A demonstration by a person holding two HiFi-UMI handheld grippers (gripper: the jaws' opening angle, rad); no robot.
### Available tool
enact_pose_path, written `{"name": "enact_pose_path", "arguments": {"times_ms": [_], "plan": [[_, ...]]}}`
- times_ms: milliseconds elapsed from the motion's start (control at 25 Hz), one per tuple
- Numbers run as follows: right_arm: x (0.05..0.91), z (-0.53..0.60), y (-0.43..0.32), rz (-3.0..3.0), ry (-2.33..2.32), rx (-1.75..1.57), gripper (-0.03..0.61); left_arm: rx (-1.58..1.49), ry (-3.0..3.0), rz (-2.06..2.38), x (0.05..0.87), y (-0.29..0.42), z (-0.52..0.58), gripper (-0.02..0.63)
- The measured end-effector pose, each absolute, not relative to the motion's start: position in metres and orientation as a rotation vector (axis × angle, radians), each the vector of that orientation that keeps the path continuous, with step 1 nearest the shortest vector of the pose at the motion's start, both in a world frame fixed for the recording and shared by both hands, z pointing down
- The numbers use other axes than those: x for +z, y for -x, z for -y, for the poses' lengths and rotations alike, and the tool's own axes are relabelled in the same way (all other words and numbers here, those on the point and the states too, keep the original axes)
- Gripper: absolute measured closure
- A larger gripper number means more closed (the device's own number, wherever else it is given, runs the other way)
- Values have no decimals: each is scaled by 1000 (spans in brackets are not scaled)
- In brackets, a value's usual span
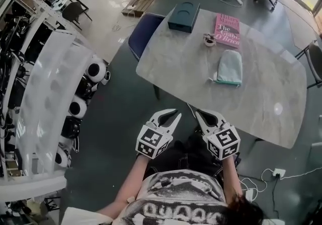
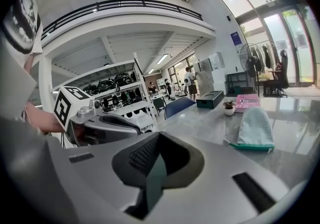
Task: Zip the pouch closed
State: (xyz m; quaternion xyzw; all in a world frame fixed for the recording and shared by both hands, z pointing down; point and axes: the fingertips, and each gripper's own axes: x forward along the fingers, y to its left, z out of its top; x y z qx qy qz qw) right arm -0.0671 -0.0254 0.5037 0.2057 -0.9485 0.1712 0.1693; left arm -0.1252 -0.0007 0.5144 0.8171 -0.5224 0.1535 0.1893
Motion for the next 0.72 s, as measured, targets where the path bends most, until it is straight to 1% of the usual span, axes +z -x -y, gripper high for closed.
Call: {"name": "enact_pose_path", "arguments": {"times_ms": [360, 720], "plan": [[505, -31, 82, 2673, -583, 419, 578, 361, -2353, 1451, 509, 132, -46, 583], [504, -47, 90, 2684, -608, 345, 580, 367, -2396, 1409, 512, 133, -64, 598]]}}
